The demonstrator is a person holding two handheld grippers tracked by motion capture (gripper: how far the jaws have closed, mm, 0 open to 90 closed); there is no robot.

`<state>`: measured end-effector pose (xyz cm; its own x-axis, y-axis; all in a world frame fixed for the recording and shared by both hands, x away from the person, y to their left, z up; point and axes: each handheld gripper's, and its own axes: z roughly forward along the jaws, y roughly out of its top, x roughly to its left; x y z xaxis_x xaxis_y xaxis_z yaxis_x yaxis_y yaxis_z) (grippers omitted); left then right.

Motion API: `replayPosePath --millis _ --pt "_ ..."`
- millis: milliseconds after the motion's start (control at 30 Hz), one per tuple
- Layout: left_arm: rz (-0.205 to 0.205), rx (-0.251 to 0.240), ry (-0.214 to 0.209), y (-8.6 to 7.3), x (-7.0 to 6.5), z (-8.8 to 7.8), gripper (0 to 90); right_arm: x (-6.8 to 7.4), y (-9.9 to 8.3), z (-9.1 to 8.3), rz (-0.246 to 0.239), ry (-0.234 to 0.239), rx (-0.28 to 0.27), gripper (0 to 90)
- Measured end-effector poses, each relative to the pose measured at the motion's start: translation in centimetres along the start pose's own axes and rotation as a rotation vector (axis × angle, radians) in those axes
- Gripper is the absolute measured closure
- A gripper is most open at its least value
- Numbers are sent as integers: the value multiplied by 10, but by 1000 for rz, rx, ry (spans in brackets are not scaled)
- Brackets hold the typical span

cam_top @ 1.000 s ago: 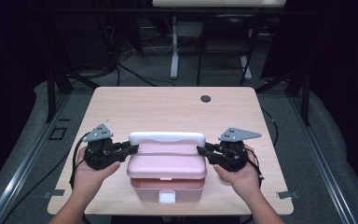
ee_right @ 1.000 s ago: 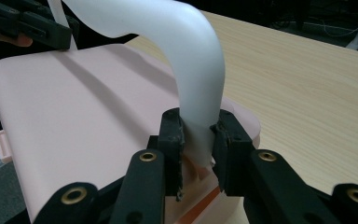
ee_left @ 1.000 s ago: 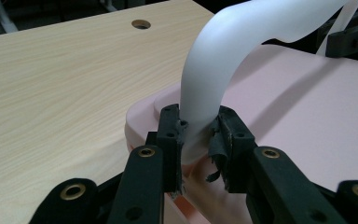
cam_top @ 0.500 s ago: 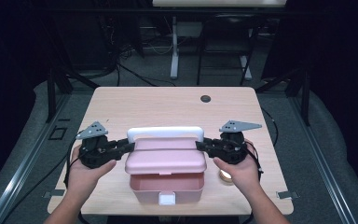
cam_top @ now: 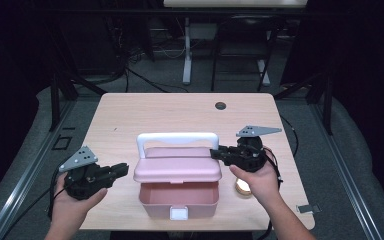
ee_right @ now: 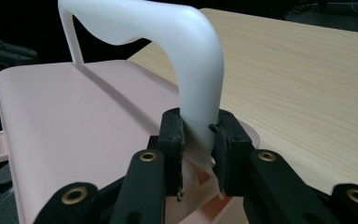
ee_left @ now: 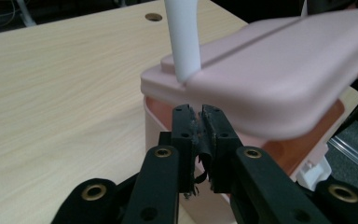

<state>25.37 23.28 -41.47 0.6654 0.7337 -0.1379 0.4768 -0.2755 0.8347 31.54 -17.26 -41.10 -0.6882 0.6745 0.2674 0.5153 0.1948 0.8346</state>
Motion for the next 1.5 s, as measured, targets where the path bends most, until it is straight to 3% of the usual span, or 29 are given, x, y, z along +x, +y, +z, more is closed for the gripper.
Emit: replayPosePath --millis 233,333,800,1167,1267,1500 --pt "3 20 -18 -16 -9 8 894 0 1 0 0 4 3 743" --pt "-2 25 -49 -19 -13 16 896 0 2 1 -2 5 4 743" --pt "24 53 -106 -14 -29 40 897 1 -4 1 -1 5 0 743" --pt "19 48 -109 -13 -30 40 897 -2 -9 1 7 11 -22 729" --pt "19 49 -107 -13 -29 40 897 -1 -10 -1 4 0 -28 714" --pt "14 40 -106 -11 -30 39 897 3 -17 -19 -33 -76 -98 743"
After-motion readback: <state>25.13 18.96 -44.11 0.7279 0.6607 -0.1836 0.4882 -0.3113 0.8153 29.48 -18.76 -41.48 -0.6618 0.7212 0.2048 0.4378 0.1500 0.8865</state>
